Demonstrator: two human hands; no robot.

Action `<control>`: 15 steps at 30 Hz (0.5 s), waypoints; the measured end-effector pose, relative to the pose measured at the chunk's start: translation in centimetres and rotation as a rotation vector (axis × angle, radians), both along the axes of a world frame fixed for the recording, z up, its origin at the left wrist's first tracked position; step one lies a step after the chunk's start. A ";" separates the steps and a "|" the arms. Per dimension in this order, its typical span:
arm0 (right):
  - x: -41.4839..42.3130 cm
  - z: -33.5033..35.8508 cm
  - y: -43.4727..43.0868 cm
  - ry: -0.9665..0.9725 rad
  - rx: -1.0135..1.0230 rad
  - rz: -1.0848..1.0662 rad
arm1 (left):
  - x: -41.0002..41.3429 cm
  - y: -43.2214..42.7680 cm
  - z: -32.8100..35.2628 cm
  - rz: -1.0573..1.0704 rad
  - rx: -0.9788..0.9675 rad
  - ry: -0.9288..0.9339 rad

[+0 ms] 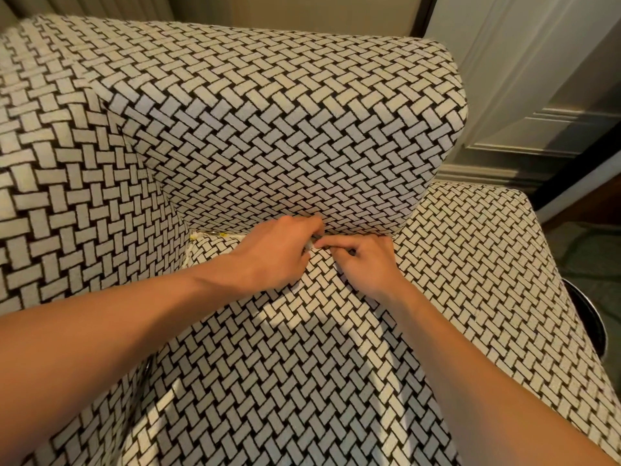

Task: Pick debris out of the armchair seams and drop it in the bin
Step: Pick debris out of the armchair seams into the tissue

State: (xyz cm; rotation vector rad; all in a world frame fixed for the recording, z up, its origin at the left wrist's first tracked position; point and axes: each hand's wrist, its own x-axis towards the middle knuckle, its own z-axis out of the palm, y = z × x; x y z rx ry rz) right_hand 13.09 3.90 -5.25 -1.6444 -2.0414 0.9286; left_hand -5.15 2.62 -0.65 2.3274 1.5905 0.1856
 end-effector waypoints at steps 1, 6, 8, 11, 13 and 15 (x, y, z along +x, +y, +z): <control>0.0 0.1 0.0 0.013 -0.003 -0.001 | -0.1 0.1 -0.1 -0.006 -0.021 0.020; -0.2 -0.5 -0.2 0.018 0.055 -0.083 | -0.4 0.3 -0.1 -0.007 -0.093 -0.018; -0.3 -0.6 -0.3 -0.019 0.089 -0.089 | -0.4 0.4 0.0 0.000 -0.078 -0.036; -0.6 -0.7 -0.3 -0.087 0.148 -0.082 | -0.4 0.6 0.2 0.035 -0.083 -0.067; -0.8 -0.9 -0.3 -0.100 0.162 -0.091 | -0.3 0.7 0.4 0.086 -0.125 -0.112; -0.9 -1.0 -0.3 -0.098 0.166 -0.101 | -0.2 0.8 0.4 0.149 -0.170 -0.162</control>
